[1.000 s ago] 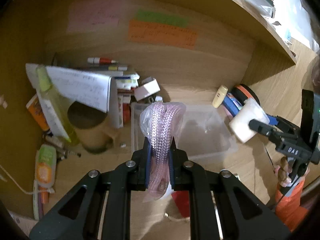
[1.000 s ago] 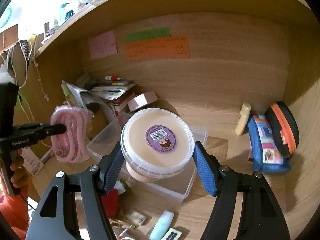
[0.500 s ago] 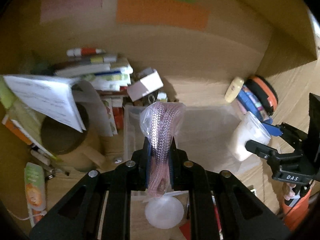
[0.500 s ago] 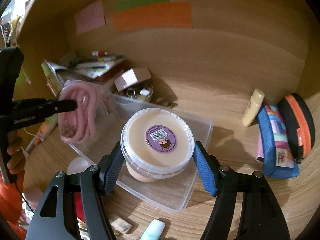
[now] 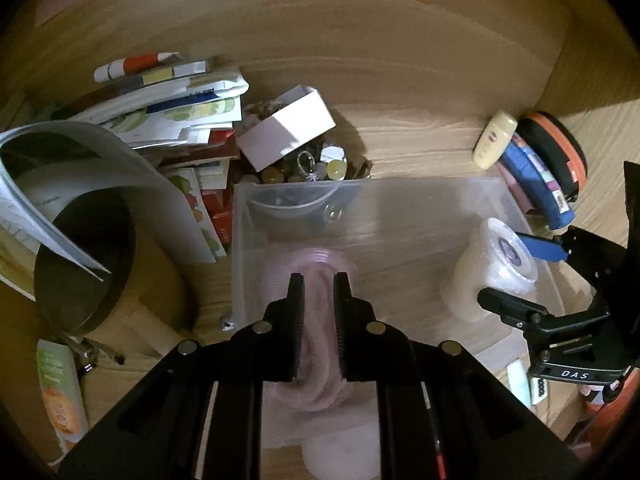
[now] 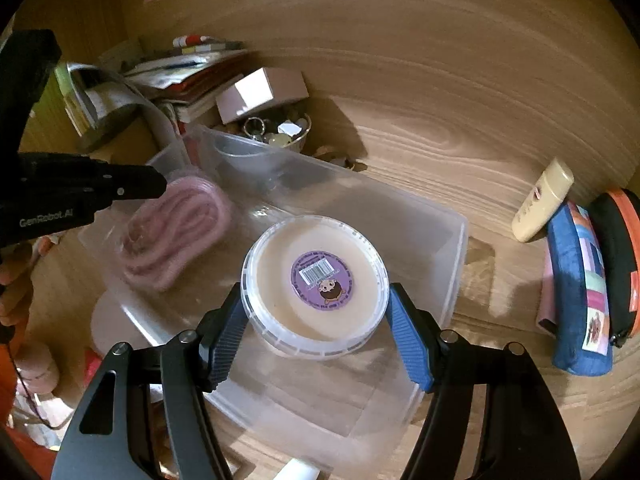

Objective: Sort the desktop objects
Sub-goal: 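Lower the pink rope and cream tub into the clear box and release both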

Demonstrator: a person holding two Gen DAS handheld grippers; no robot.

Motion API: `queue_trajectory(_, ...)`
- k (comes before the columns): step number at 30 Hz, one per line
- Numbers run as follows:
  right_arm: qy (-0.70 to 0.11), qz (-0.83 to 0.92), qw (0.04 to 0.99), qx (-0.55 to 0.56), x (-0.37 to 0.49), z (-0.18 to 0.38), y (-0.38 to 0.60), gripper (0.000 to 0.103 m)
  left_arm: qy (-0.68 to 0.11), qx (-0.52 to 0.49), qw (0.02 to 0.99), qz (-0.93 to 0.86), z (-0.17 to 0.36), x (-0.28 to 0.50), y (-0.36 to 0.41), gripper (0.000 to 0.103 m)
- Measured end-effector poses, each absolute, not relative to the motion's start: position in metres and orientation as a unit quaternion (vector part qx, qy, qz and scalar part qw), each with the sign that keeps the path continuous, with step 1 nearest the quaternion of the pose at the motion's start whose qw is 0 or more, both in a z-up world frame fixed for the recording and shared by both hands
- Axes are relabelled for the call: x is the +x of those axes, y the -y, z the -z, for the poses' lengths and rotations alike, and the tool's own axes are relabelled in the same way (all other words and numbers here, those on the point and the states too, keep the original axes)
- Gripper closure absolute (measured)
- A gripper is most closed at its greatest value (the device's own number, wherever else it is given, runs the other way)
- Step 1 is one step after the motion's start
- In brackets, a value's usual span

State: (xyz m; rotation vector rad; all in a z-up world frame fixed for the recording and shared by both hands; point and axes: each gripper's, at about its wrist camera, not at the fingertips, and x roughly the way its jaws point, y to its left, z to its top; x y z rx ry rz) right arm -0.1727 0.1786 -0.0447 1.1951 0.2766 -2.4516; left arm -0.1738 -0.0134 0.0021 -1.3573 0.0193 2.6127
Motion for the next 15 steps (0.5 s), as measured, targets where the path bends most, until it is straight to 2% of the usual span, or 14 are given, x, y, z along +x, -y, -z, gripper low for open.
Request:
queue_trajectory(9,-0.134,0.872,0.188,0.431,-0.179,0.055,-0.168,0.038,-0.038,-0.478,0.084,-0.874,0.014,-0.182,0.007,0.088)
queue_trajectory(11,-0.145,0.873,0.184,0.428,-0.179,0.056,-0.164,0.038,-0.043,-0.477,0.081,-0.874,0.014,-0.181,0.008,0.072)
queue_trajectory(14,-0.159,0.874,0.177,0.424,-0.176,0.056,-0.162,0.037,-0.057,-0.462,0.073,-0.882,0.010,-0.176,0.008,0.057)
queue_trajectory(15,-0.164,0.875,0.172,0.421,-0.174,0.055,-0.161,0.037,-0.062,-0.456,0.071,-0.885,0.008,-0.175,0.007,0.054)
